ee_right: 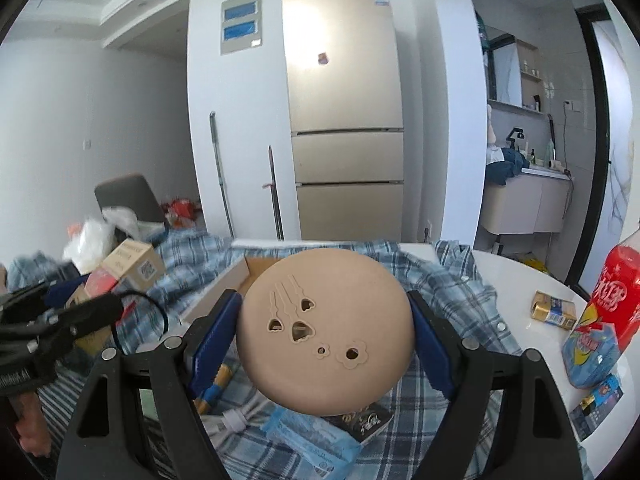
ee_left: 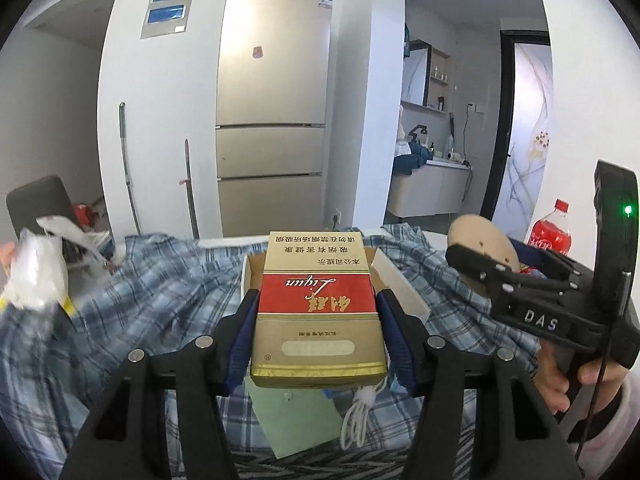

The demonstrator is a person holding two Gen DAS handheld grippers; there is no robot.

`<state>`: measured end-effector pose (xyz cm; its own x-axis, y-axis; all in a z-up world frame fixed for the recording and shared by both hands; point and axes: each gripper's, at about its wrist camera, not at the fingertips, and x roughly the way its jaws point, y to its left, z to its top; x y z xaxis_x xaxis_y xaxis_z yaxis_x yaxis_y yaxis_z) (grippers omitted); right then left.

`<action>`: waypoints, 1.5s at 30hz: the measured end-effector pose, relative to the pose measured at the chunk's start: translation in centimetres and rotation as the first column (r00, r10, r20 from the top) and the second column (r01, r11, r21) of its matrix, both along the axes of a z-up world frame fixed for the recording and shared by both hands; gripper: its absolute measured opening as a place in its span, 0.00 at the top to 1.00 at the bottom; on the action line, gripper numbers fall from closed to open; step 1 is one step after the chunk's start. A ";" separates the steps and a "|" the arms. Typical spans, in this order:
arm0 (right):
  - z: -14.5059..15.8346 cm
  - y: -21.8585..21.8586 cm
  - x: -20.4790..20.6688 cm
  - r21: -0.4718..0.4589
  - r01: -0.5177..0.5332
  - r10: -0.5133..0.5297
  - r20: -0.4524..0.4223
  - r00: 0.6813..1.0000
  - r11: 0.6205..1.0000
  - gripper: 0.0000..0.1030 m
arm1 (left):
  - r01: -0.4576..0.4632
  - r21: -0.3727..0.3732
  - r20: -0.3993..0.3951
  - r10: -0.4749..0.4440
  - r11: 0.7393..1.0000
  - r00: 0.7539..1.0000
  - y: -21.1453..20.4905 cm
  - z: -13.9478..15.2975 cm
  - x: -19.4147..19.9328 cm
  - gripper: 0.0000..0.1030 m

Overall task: Organize soft objects
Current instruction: 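Carry the red pack and tan pad over the cardboard box and lower them inside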

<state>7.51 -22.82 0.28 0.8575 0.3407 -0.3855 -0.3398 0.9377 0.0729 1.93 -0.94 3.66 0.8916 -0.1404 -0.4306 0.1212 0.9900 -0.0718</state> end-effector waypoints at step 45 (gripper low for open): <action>-6.1 3.3 13.3 -0.104 -0.025 -0.010 -0.318 0.948 0.994 0.21 | -0.098 0.081 -0.384 0.121 0.992 0.915 0.7 -7.9 18.9 0.41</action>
